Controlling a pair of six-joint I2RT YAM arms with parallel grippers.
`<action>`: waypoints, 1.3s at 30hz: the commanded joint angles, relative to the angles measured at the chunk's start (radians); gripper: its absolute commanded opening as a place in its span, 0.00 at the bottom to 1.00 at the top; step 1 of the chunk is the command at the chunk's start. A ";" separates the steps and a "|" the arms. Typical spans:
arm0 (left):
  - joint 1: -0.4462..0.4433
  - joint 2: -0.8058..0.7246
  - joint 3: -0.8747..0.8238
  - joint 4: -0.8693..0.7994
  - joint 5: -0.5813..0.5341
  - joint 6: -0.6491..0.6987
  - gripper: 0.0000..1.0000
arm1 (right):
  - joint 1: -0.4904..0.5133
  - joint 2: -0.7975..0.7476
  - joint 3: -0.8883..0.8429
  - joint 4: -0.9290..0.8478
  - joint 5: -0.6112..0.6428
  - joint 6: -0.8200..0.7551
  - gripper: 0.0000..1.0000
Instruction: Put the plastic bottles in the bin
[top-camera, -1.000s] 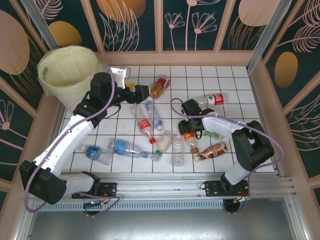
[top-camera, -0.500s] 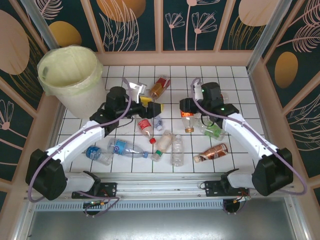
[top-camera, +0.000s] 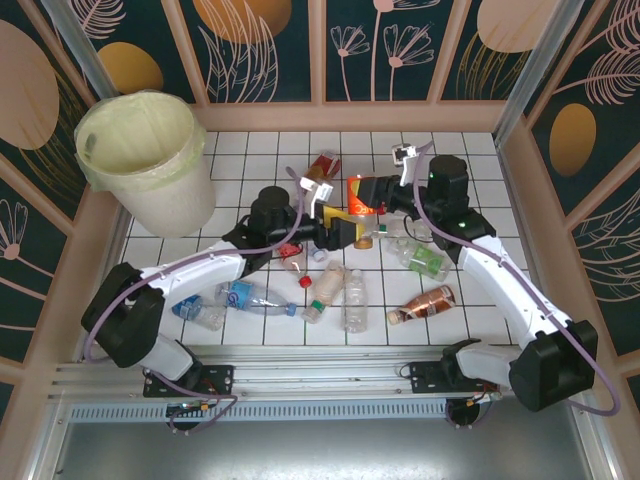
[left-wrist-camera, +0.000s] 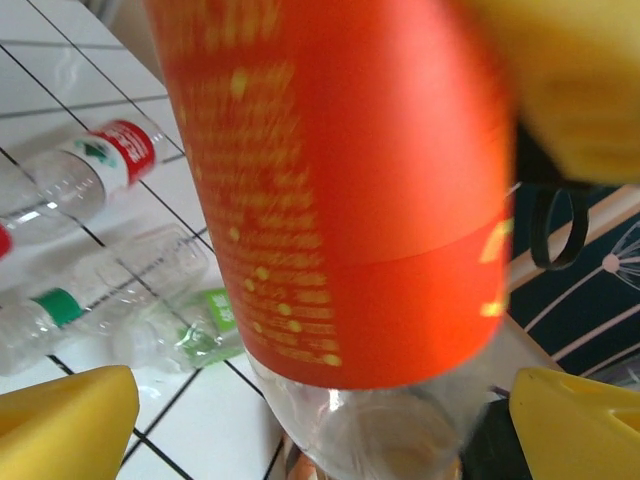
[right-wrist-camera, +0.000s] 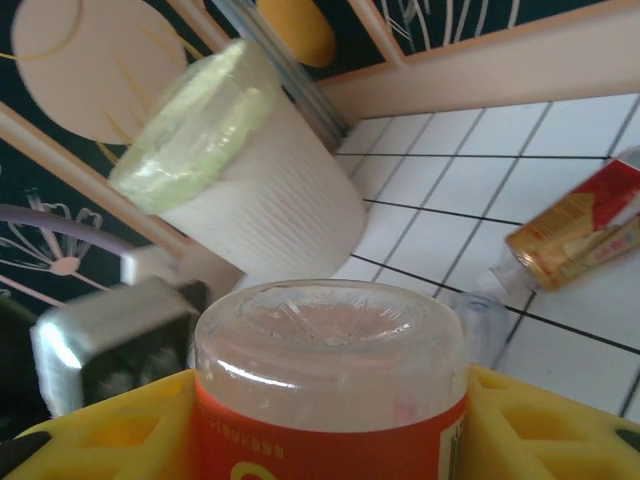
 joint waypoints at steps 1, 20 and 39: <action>-0.004 0.025 0.029 0.131 0.038 -0.072 0.93 | -0.005 -0.029 -0.022 0.115 -0.066 0.056 0.54; -0.011 0.070 0.094 0.207 0.056 -0.152 0.75 | -0.005 -0.045 -0.059 0.142 -0.077 0.069 0.54; -0.016 0.078 0.145 0.105 0.027 -0.114 0.49 | -0.006 -0.059 -0.060 0.114 -0.034 0.033 0.70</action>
